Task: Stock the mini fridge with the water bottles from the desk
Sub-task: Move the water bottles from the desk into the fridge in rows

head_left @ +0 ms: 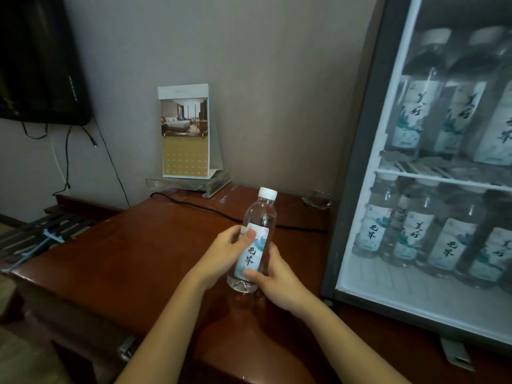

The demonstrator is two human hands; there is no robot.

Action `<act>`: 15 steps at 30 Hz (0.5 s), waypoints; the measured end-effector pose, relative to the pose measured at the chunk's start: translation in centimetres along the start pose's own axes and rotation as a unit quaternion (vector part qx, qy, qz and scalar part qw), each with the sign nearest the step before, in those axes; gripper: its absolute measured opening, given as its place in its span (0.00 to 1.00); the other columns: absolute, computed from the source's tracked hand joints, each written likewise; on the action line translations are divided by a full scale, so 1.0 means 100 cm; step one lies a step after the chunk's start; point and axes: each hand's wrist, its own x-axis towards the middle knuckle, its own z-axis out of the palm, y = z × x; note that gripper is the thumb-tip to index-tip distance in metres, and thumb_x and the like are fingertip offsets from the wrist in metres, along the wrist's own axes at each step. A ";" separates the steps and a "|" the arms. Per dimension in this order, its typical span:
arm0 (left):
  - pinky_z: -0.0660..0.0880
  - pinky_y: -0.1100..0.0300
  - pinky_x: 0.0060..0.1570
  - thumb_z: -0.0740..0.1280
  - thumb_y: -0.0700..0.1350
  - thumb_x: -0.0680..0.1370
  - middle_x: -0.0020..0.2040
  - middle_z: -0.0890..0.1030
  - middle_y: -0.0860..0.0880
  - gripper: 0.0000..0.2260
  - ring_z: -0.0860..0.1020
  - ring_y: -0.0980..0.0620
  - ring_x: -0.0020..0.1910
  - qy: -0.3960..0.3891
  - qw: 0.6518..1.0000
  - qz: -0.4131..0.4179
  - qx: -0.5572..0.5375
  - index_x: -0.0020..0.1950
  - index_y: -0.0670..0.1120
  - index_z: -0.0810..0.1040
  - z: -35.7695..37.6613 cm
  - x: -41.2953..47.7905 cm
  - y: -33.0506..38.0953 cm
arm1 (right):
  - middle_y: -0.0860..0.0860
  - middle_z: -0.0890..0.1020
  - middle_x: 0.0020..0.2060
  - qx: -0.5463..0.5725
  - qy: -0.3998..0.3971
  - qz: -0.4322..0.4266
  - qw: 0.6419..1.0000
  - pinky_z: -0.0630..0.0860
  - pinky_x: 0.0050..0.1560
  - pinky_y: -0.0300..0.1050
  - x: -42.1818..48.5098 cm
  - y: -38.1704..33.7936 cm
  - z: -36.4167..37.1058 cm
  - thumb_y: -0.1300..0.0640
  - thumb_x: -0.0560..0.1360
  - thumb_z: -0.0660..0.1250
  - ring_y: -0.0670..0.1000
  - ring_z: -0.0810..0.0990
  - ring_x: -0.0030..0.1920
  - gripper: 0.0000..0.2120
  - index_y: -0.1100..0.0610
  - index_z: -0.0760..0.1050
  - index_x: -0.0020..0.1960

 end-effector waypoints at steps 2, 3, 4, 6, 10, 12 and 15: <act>0.78 0.63 0.40 0.62 0.53 0.75 0.44 0.83 0.49 0.13 0.83 0.53 0.44 0.005 1.000 0.007 0.001 0.50 0.45 0.77 0.003 -0.012 0.012 | 0.43 0.76 0.58 0.005 -0.008 -0.017 1.000 0.75 0.61 0.43 -0.012 -0.011 -0.004 0.61 0.74 0.68 0.44 0.76 0.60 0.37 0.52 0.50 0.74; 0.78 0.63 0.41 0.62 0.54 0.75 0.45 0.83 0.49 0.13 0.83 0.53 0.44 0.008 1.000 0.016 0.000 0.50 0.46 0.77 0.005 -0.017 0.020 | 0.42 0.75 0.58 0.014 -0.014 -0.027 0.999 0.75 0.61 0.42 -0.018 -0.018 -0.007 0.62 0.74 0.68 0.43 0.76 0.60 0.38 0.50 0.49 0.75; 0.78 0.62 0.42 0.62 0.54 0.74 0.47 0.83 0.48 0.14 0.83 0.53 0.45 0.012 1.000 0.028 -0.002 0.51 0.46 0.77 0.007 -0.023 0.029 | 0.39 0.75 0.57 0.022 -0.022 -0.038 0.999 0.75 0.59 0.40 -0.025 -0.026 -0.011 0.62 0.74 0.67 0.41 0.77 0.59 0.39 0.47 0.47 0.75; 0.79 0.61 0.45 0.63 0.55 0.72 0.49 0.83 0.48 0.16 0.83 0.52 0.48 0.014 0.998 0.055 -0.008 0.54 0.47 0.77 0.014 -0.035 0.051 | 0.34 0.74 0.55 0.028 -0.027 -0.068 0.997 0.75 0.56 0.35 -0.040 -0.043 -0.020 0.63 0.75 0.66 0.37 0.76 0.57 0.39 0.43 0.45 0.75; 0.79 0.61 0.45 0.63 0.54 0.73 0.51 0.83 0.50 0.15 0.82 0.53 0.50 -0.009 0.992 0.123 -0.012 0.56 0.50 0.75 0.037 -0.055 0.097 | 0.28 0.72 0.55 0.026 0.023 -0.128 0.991 0.73 0.61 0.37 -0.073 -0.072 -0.044 0.65 0.76 0.64 0.35 0.73 0.61 0.42 0.42 0.41 0.75; 0.79 0.62 0.44 0.63 0.52 0.72 0.51 0.83 0.50 0.15 0.82 0.54 0.50 -0.024 0.988 0.154 -0.019 0.57 0.52 0.75 0.053 -0.062 0.121 | 0.26 0.69 0.57 0.017 0.056 -0.152 0.987 0.72 0.64 0.40 -0.089 -0.086 -0.060 0.65 0.76 0.64 0.35 0.71 0.63 0.43 0.43 0.38 0.76; 0.78 0.60 0.50 0.66 0.48 0.72 0.53 0.82 0.50 0.15 0.81 0.54 0.52 -0.050 0.975 0.214 -0.032 0.58 0.53 0.74 0.083 -0.066 0.153 | 0.36 0.69 0.65 0.007 0.123 -0.188 0.974 0.70 0.65 0.38 -0.112 -0.102 -0.090 0.69 0.75 0.64 0.34 0.69 0.65 0.43 0.47 0.40 0.76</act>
